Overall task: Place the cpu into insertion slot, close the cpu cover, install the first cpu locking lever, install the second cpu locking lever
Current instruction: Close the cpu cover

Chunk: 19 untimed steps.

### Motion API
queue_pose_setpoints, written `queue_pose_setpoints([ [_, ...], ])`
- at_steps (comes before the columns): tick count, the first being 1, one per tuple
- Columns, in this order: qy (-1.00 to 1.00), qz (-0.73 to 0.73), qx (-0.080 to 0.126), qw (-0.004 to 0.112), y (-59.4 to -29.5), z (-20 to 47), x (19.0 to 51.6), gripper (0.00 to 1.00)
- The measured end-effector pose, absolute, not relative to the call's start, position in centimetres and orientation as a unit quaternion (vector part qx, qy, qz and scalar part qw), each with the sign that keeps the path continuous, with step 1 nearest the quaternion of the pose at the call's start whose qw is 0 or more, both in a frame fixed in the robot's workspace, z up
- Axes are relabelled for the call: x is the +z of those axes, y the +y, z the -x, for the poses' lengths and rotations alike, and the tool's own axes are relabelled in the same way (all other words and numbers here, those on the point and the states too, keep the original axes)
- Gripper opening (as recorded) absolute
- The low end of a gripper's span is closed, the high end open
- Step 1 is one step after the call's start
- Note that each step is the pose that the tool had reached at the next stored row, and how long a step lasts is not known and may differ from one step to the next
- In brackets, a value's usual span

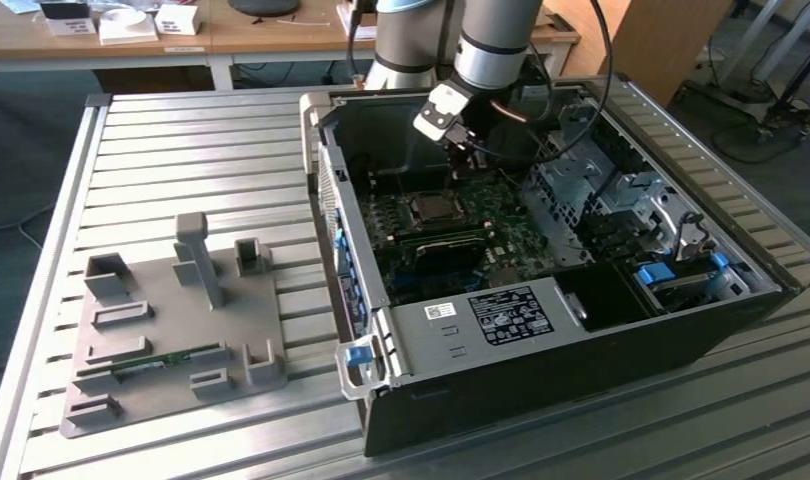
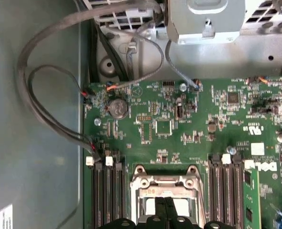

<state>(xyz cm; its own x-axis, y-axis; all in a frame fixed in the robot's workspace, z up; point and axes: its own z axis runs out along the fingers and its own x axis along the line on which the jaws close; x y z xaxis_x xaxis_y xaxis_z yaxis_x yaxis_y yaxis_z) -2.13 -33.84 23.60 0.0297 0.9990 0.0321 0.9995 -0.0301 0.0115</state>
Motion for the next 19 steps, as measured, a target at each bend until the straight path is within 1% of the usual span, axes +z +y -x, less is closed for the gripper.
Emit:
queue_pose_setpoints([
  [19, -0.697, 0.717, -0.016, 0.007, -33.84, 2.84, 23.49, 0.11],
])
